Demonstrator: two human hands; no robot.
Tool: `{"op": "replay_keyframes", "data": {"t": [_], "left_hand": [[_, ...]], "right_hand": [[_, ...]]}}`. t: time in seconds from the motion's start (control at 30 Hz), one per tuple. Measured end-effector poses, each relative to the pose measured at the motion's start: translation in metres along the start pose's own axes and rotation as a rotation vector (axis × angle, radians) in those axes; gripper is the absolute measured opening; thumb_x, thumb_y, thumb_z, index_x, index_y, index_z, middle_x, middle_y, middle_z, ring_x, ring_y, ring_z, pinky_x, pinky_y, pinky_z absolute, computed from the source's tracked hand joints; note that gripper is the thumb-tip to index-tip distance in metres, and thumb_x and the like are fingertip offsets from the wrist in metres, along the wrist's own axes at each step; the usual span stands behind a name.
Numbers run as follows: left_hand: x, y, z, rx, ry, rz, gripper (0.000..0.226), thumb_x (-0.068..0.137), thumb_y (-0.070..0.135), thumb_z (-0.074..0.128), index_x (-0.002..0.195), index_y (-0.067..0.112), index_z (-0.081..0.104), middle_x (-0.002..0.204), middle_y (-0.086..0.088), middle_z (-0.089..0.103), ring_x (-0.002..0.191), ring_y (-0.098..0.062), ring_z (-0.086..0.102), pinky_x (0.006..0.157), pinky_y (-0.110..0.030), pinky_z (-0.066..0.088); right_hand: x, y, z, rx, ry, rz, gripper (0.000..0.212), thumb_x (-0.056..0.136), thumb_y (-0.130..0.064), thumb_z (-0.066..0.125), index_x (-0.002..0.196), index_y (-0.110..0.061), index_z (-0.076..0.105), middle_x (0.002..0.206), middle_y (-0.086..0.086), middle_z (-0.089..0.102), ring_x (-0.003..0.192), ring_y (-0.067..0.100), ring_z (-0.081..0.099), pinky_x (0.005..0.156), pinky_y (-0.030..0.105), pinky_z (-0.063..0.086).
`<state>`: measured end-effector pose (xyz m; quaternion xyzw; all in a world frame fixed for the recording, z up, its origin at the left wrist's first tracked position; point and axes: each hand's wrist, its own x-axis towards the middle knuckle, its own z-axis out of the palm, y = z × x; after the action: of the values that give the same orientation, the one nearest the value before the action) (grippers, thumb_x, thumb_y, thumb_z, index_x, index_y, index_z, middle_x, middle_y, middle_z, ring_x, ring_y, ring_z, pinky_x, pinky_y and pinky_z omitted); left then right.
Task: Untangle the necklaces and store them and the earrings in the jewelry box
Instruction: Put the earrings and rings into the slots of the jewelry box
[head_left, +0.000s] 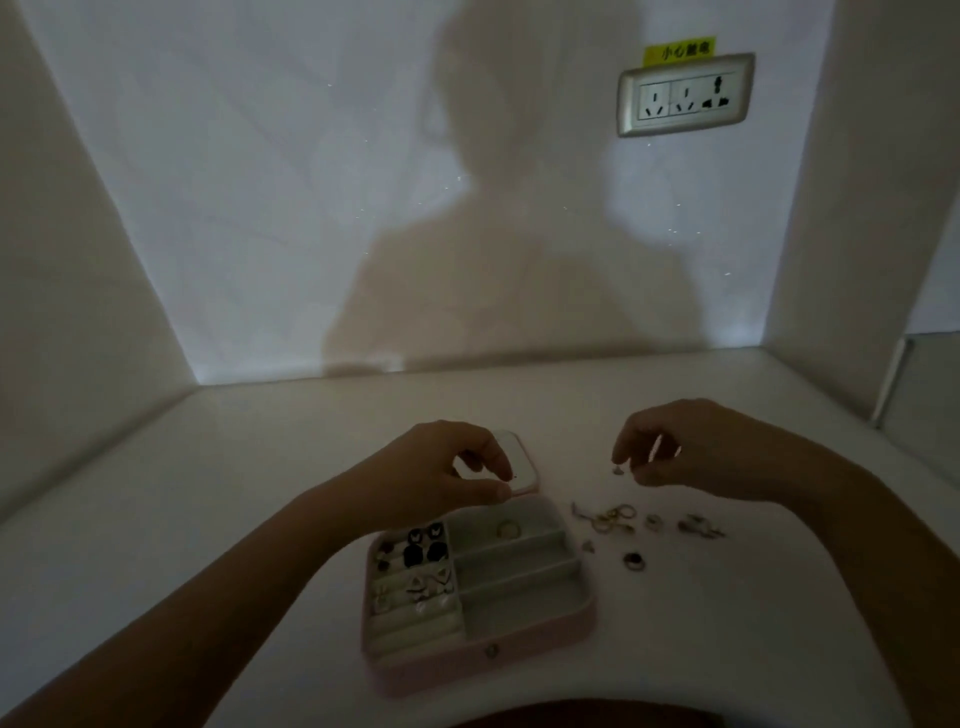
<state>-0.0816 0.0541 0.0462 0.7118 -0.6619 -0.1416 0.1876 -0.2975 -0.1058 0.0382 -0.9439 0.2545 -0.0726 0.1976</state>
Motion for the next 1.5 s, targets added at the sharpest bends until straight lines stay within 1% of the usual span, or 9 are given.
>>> {"op": "replay_keyframes", "data": {"t": [0.07, 0.2, 0.3, 0.4, 0.63, 0.73, 1.0, 1.2, 1.5], "left_hand": [[0.015, 0.009, 0.007, 0.037, -0.050, 0.061, 0.010, 0.087, 0.037, 0.061, 0.096, 0.037, 0.060, 0.109, 0.021, 0.054, 0.096, 0.006, 0.048, 0.084, -0.012, 0.043], [0.039, 0.010, 0.014, 0.147, -0.129, 0.082, 0.025, 0.087, 0.041, 0.060, 0.111, 0.037, 0.059, 0.125, 0.012, 0.051, 0.108, -0.002, 0.044, 0.094, -0.022, 0.040], [0.047, 0.004, 0.014, 0.161, -0.178, 0.060, 0.025, 0.087, 0.039, 0.060, 0.112, 0.035, 0.061, 0.122, 0.010, 0.053, 0.106, -0.003, 0.046, 0.094, -0.024, 0.040], [0.049, -0.002, 0.016, 0.097, -0.194, 0.070, 0.019, 0.086, 0.037, 0.062, 0.105, 0.036, 0.064, 0.113, 0.010, 0.057, 0.103, -0.004, 0.051, 0.096, -0.031, 0.045], [0.044, -0.013, 0.013, 0.007, -0.200, 0.081, 0.020, 0.087, 0.034, 0.062, 0.106, 0.033, 0.067, 0.112, 0.014, 0.058, 0.105, -0.002, 0.052, 0.095, -0.026, 0.045], [0.038, -0.015, 0.010, -0.026, -0.206, 0.084, 0.021, 0.089, 0.028, 0.060, 0.108, 0.030, 0.067, 0.111, 0.016, 0.059, 0.103, 0.003, 0.052, 0.093, -0.018, 0.043], [0.018, -0.027, -0.005, -0.071, -0.228, -0.005, 0.019, 0.091, 0.022, 0.057, 0.104, 0.031, 0.068, 0.124, 0.010, 0.056, 0.114, -0.004, 0.050, 0.097, -0.020, 0.043], [0.011, -0.028, -0.007, -0.067, -0.226, -0.032, 0.019, 0.091, 0.023, 0.057, 0.106, 0.028, 0.068, 0.128, 0.009, 0.054, 0.112, -0.006, 0.050, 0.089, -0.013, 0.044], [0.014, -0.027, 0.002, -0.044, -0.177, -0.023, 0.015, 0.090, 0.029, 0.058, 0.101, 0.032, 0.067, 0.122, 0.011, 0.053, 0.111, -0.006, 0.050, 0.094, -0.021, 0.044]], "right_hand": [[-0.002, 0.001, -0.003, -0.004, -0.080, 0.039, 0.016, 0.080, -0.027, 0.073, 0.092, -0.033, 0.065, 0.087, -0.015, 0.063, 0.076, -0.002, 0.059, 0.068, 0.018, 0.047], [-0.004, -0.008, 0.000, -0.021, -0.228, 0.075, 0.027, 0.068, -0.037, 0.081, 0.089, -0.032, 0.064, 0.083, -0.014, 0.063, 0.075, 0.005, 0.061, 0.065, 0.021, 0.048], [-0.003, -0.014, 0.005, 0.010, -0.310, 0.108, 0.037, 0.062, -0.040, 0.085, 0.090, -0.025, 0.065, 0.085, -0.006, 0.066, 0.068, 0.010, 0.063, 0.060, 0.026, 0.051], [-0.002, -0.018, 0.013, 0.051, -0.366, 0.106, 0.034, 0.065, -0.033, 0.085, 0.089, -0.019, 0.066, 0.086, 0.000, 0.068, 0.058, 0.007, 0.060, 0.053, 0.019, 0.049], [0.000, -0.021, 0.019, 0.066, -0.347, 0.056, 0.010, 0.074, -0.017, 0.078, 0.078, -0.021, 0.071, 0.080, -0.001, 0.072, 0.057, 0.003, 0.063, 0.056, 0.014, 0.049], [0.001, -0.021, 0.019, 0.074, -0.349, 0.059, 0.009, 0.076, -0.013, 0.076, 0.077, -0.021, 0.072, 0.071, -0.006, 0.070, 0.057, 0.000, 0.063, 0.055, 0.011, 0.047], [0.004, -0.023, 0.021, 0.069, -0.298, 0.043, 0.009, 0.074, -0.018, 0.078, 0.071, -0.024, 0.072, 0.062, -0.011, 0.068, 0.060, 0.002, 0.065, 0.061, 0.015, 0.052], [0.006, -0.027, 0.024, 0.061, -0.239, 0.033, 0.006, 0.076, -0.021, 0.077, 0.076, -0.022, 0.071, 0.071, -0.008, 0.069, 0.063, 0.000, 0.064, 0.060, 0.012, 0.049], [0.003, -0.015, 0.013, 0.027, -0.293, 0.121, 0.011, 0.074, -0.016, 0.078, 0.071, -0.026, 0.072, 0.063, -0.013, 0.067, 0.057, -0.004, 0.062, 0.053, 0.008, 0.043]]}}
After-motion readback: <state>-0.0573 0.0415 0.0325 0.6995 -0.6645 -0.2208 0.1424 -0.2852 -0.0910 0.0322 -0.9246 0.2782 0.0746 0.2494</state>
